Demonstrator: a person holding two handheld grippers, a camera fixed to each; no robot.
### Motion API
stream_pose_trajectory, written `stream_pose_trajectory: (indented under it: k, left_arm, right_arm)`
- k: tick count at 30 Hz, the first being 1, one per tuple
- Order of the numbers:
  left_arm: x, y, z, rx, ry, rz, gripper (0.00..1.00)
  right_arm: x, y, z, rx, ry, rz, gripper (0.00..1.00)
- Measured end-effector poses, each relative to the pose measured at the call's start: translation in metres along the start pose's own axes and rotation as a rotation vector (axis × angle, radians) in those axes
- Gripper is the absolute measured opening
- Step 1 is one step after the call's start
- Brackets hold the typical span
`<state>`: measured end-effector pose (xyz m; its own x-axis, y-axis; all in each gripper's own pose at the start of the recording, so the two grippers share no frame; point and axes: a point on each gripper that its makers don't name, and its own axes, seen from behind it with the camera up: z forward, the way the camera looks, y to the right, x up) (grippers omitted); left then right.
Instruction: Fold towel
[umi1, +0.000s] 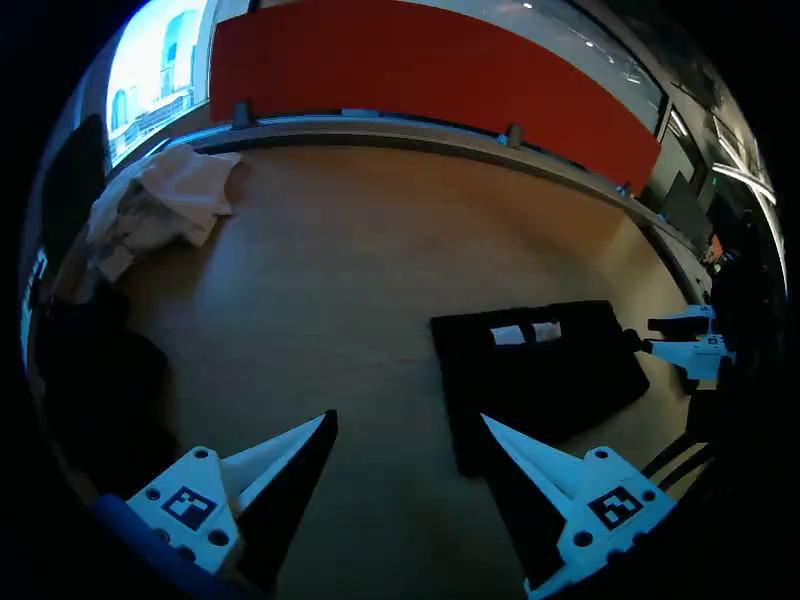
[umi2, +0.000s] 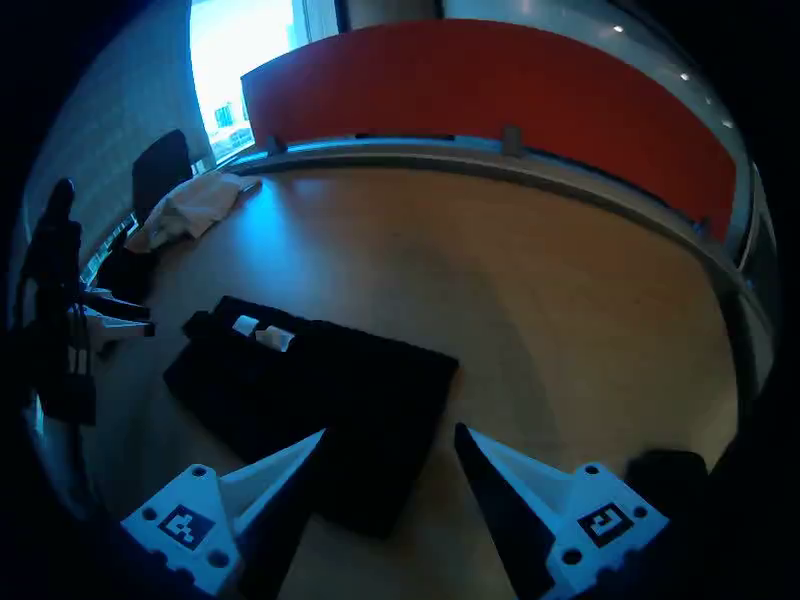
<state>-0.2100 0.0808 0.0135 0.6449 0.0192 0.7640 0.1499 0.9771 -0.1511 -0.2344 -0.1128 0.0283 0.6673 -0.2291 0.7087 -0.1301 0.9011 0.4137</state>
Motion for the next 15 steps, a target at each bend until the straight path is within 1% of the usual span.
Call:
stream_pose_trajectory:
  k: [8, 15]
  left_arm:
    - [-0.011, -0.009, -0.012, 0.027, 0.006, -0.026, 0.96]
    - [-0.023, -0.022, -0.029, 0.060, 0.015, -0.051, 0.95]
  right_arm:
    - [0.002, -0.011, 0.000, 0.032, 0.000, -0.036, 0.90]
    - [0.004, -0.027, 0.006, 0.065, -0.005, -0.072, 0.90]
